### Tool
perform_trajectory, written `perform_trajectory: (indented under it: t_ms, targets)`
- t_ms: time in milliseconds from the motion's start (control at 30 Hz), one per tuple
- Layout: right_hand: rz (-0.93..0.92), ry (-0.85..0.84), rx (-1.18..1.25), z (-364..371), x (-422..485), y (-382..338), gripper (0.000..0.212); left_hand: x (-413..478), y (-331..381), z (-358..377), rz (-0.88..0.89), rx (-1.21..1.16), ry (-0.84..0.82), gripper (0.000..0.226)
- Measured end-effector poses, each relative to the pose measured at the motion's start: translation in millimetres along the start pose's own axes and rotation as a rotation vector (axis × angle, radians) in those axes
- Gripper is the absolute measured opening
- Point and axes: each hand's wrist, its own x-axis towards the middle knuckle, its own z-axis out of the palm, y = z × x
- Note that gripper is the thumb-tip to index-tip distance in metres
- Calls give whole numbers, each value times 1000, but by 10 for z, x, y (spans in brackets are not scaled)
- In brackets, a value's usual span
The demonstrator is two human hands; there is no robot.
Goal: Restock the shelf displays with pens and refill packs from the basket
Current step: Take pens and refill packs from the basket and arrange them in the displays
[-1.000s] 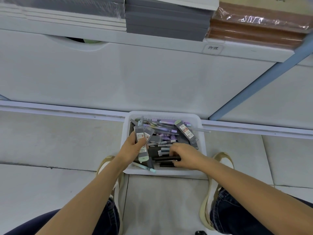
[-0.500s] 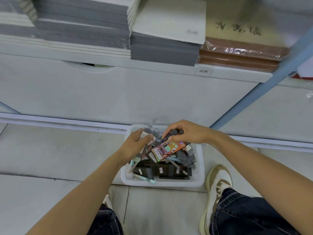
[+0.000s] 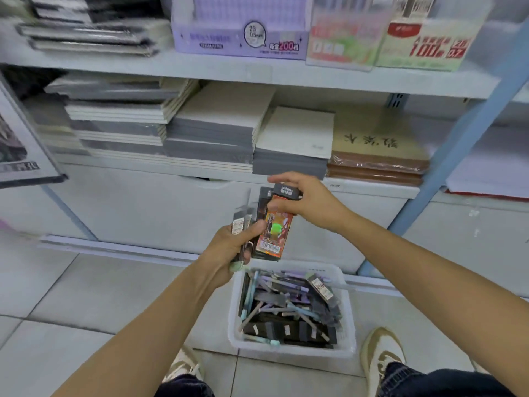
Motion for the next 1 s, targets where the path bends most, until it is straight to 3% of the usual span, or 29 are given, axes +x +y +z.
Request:
perform_trajectory:
  t_ms: [300,467,633,800,1000]
  targets:
    - [-200,195,36,-266,211,-1242,36,-455,1400,117,290,73,144,42]
    - [-312,225,134,-495,371,-1904,28,-593,2065,101,492,110,204,21]
    - [-378,422,178,-861,730,-2286,33,-558,2559,-54,637,82,348,19]
    - [-435,489,-38,-1019,1286,-2487,33,-285,2920,-314,690,53,431,22]
    - [-495,454,-403,-850,1876,-2506,10,36,3115,-538,685,73,469,24]
